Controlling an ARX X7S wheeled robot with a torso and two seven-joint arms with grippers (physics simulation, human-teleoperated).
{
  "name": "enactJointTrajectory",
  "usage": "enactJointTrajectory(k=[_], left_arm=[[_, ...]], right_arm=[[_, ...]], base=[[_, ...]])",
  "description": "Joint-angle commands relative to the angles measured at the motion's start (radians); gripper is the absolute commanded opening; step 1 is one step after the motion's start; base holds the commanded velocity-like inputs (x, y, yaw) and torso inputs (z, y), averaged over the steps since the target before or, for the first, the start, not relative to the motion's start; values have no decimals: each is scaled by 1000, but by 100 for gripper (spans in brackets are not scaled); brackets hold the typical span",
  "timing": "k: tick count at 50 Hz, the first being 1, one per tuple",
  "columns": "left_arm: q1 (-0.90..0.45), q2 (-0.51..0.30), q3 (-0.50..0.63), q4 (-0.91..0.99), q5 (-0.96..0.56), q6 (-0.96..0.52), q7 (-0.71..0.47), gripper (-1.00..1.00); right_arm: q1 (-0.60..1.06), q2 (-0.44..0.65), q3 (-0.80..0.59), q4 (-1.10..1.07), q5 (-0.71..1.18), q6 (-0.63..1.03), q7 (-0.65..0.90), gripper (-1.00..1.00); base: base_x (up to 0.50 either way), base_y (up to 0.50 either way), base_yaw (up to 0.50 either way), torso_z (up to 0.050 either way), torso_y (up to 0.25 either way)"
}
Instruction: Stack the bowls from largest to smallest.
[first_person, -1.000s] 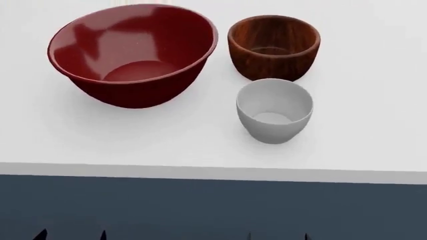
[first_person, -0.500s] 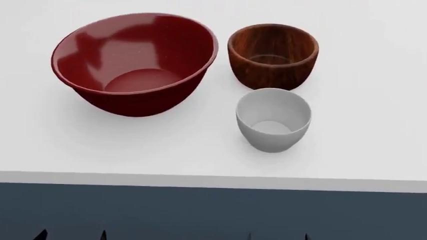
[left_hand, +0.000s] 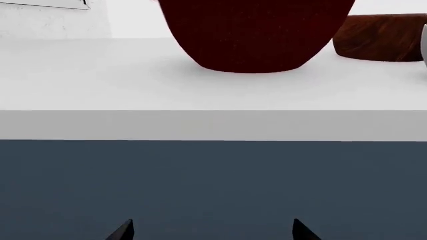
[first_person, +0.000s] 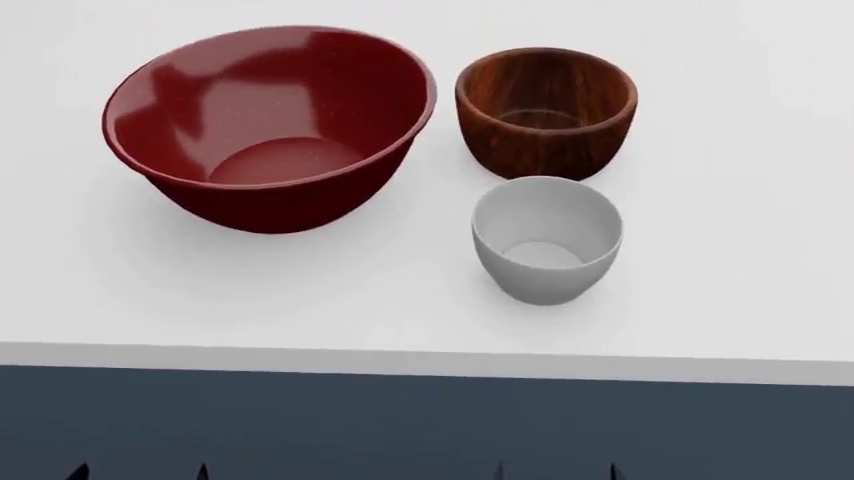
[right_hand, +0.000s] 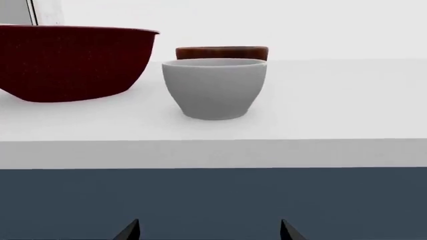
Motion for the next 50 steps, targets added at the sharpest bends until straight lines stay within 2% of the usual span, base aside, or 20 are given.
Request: enactJointTrajectory(k=[1, 6, 8, 10, 13, 14, 17, 18, 21, 25, 29, 32, 38, 41, 43, 48, 50], left_arm=[[6, 31, -35, 0, 31, 4, 47, 100], [14, 20, -14, 30, 54, -1, 19, 100], [3, 12, -5, 95, 39, -94, 32, 100], [2, 14, -35, 189, -27, -214, 39, 100], [-52, -14, -20, 473, -42, -542, 20, 100], [-64, -20, -22, 524, -48, -601, 14, 100], [-168, -38, 2, 742, -68, -924, -6, 100], [-183, -36, 1, 757, -73, -954, -8, 100], [-286, -27, -5, 872, -99, -1196, -23, 100], [-344, -22, -26, 977, -119, -1333, -27, 100], [-336, -16, -47, 1005, -133, -1332, -19, 100], [-313, -32, -50, 1032, -145, -1272, -1, 100], [-332, -5, -104, 1036, -158, -1344, -27, 100], [-340, -7, -123, 1056, -186, -1365, -42, 100], [-352, -29, -142, 1057, -262, -1377, -97, 100], [-344, -165, -264, 1057, -727, -1361, -427, 100], [-354, -183, -286, 1056, -796, -1372, -478, 100]], right_arm=[[-3, -30, 33, 4, -40, -3, -38, 100], [-6, -19, 21, -17, -36, 10, -25, 100], [-19, -14, 16, -102, -35, 48, -17, 100], [-20, -8, 14, -207, -22, 156, -10, 100], [26, -2, 34, -473, 26, 424, 20, 100], [39, -2, 38, -501, 28, 453, 31, 100], [91, 11, 57, -639, 40, 606, 62, 100], [100, 15, 56, -651, 40, 627, 67, 100], [185, 23, 83, -782, 83, 831, 86, 100], [286, 24, 121, -881, 131, 1010, 102, 100], [286, 31, 116, -903, 143, 1043, 104, 100], [276, 40, 104, -890, 135, 1023, 108, 100], [290, 40, 118, -891, 142, 1039, 121, 100], [281, 59, 101, -875, 122, 976, 120, 100], [287, 48, 126, -871, 131, 959, 124, 100], [309, 62, 131, -855, 127, 954, 128, 100], [317, 57, 148, -847, 140, 976, 130, 100]], base=[[0, 0, 0, 0, 0], [0, 0, 0, 0, 0], [0, 0, 0, 0, 0], [0, 0, 0, 0, 0], [0, 0, 0, 0, 0], [0, 0, 0, 0, 0], [0, 0, 0, 0, 0], [0, 0, 0, 0, 0], [0, 0, 0, 0, 0], [0, 0, 0, 0, 0], [0, 0, 0, 0, 0], [0, 0, 0, 27, 0], [0, 0, 0, 37, 0], [0, 0, 0, 0, 0], [105, 0, 0, 0, 0], [477, 2, 0, 0, 0], [500, 4, 0, 0, 0]])
